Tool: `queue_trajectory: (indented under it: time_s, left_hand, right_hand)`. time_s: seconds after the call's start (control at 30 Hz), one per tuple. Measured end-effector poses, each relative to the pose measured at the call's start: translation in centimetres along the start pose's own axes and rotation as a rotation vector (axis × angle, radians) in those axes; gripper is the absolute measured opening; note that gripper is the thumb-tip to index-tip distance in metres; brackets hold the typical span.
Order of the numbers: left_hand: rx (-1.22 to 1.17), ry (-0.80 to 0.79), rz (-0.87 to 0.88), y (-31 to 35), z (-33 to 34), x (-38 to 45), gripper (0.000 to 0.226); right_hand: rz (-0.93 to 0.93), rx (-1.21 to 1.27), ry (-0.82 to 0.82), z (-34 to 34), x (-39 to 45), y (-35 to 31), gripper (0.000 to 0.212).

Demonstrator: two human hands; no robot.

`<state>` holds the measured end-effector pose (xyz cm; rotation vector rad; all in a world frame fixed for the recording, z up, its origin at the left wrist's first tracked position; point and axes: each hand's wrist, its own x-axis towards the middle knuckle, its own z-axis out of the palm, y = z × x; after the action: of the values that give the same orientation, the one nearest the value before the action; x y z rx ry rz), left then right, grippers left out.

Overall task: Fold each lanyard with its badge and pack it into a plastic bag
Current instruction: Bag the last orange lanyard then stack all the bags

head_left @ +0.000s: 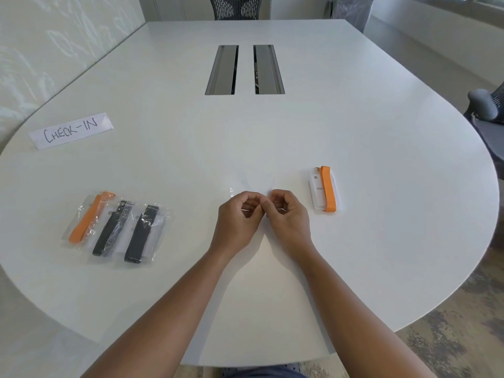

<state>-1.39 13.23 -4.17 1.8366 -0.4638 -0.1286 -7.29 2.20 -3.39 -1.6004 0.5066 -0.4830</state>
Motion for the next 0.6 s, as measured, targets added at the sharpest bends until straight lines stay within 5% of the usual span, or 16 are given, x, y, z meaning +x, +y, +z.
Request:
queue_trajectory:
  time_s: [0.6]
  left_hand:
    - [0.004, 0.142, 0.090, 0.6, -0.2, -0.6, 0.005]
  right_hand:
    - [-0.105, -0.069, 0.117, 1.0, -0.3, 0.9, 0.016]
